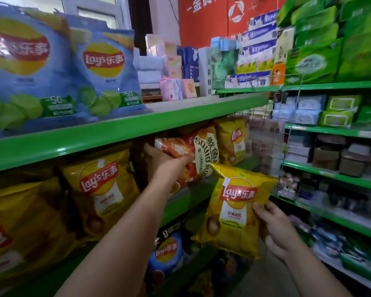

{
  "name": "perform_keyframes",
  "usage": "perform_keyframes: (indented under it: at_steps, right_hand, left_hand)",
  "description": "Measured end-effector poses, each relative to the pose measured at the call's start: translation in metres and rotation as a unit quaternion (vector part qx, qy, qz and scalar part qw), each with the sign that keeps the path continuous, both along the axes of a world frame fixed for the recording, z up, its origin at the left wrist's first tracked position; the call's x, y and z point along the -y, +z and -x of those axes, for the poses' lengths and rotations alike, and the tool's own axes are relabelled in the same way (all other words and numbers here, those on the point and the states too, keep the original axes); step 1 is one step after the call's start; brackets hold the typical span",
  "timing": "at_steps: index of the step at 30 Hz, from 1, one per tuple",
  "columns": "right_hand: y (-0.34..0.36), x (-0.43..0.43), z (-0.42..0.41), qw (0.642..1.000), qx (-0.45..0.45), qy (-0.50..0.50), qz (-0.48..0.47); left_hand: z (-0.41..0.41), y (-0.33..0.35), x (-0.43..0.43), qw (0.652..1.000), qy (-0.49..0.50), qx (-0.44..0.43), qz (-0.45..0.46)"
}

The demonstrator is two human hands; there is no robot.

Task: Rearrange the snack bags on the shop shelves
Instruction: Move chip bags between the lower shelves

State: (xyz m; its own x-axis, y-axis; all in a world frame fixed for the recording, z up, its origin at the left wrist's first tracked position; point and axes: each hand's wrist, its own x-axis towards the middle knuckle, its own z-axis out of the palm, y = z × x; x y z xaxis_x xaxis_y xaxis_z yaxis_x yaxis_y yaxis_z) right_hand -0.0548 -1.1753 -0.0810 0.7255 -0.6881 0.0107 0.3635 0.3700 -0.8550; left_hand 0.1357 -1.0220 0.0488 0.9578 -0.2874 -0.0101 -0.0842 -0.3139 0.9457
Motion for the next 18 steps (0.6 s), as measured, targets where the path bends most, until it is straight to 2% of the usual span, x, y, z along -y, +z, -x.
perform_keyframes:
  at_steps: [1,5,9,14,16,18]
  right_hand:
    - [0.0,0.011,-0.002,1.0,-0.001,0.004,0.0]
    - [0.0,0.048,-0.004,1.0,0.001,0.002,-0.005]
    - [0.008,0.078,-0.005,0.999,0.037,-0.037,-0.014]
    - [0.023,0.097,-0.008,0.992,0.106,-0.063,-0.029]
    - [0.027,0.098,-0.014,0.991,0.116,-0.062,-0.024]
    - [0.032,0.097,-0.022,0.991,0.109,-0.071,-0.018]
  left_hand:
    - [-0.004,0.0,0.008,0.999,0.036,-0.001,0.004]
    - [-0.002,-0.009,0.02,0.981,0.148,0.116,0.044]
    - [0.026,-0.034,0.021,0.962,0.131,0.223,0.093]
    - [0.073,-0.066,0.008,0.911,0.152,0.375,0.081]
    - [0.082,-0.07,-0.007,0.906,0.177,0.358,0.137]
    - [0.088,-0.067,-0.03,0.901,0.196,0.294,0.25]
